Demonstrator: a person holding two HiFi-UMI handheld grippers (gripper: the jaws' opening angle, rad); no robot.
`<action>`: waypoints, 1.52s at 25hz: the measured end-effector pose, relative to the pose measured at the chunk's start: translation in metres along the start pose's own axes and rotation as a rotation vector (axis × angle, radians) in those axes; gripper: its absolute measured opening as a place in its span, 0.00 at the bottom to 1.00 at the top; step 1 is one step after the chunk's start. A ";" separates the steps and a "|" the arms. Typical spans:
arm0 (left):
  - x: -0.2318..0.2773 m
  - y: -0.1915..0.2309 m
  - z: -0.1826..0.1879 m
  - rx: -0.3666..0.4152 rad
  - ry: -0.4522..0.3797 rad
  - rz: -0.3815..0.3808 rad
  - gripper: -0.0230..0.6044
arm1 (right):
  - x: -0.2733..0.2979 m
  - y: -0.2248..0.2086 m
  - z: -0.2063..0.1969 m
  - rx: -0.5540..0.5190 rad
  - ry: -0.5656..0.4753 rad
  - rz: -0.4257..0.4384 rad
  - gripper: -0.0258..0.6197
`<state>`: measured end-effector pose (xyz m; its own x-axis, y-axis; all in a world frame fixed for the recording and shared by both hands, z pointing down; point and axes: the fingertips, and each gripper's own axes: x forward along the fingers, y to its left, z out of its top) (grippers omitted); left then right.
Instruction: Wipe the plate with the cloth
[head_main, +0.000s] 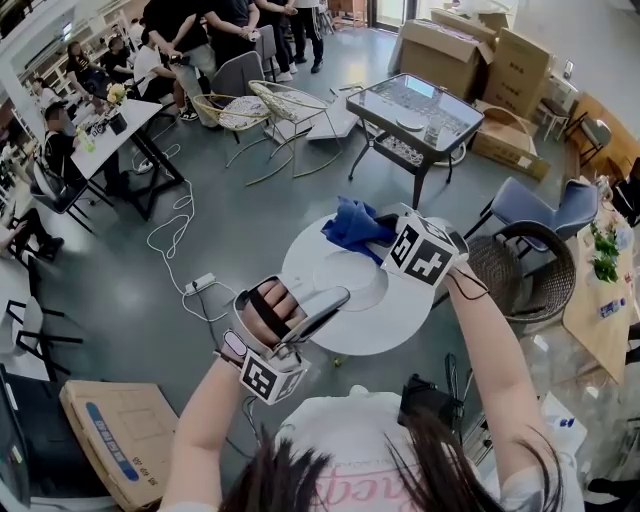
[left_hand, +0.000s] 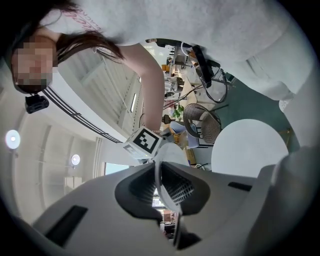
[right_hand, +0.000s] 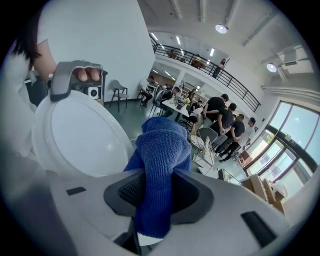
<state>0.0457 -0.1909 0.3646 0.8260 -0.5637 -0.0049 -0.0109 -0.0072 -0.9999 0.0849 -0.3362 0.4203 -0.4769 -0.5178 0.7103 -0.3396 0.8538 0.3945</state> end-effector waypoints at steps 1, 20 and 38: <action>0.000 0.000 0.000 -0.009 0.002 0.004 0.08 | 0.004 -0.002 -0.006 0.014 0.008 -0.006 0.25; -0.013 0.004 -0.104 -1.219 0.238 0.229 0.08 | -0.073 -0.015 -0.042 0.612 -0.393 -0.271 0.25; -0.015 -0.021 -0.138 -1.858 0.340 0.377 0.08 | -0.104 0.037 -0.023 0.741 -0.533 -0.329 0.25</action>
<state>-0.0443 -0.2958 0.3877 0.5125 -0.8574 0.0471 -0.8212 -0.4734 0.3186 0.1408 -0.2496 0.3746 -0.5099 -0.8366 0.2004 -0.8592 0.5066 -0.0712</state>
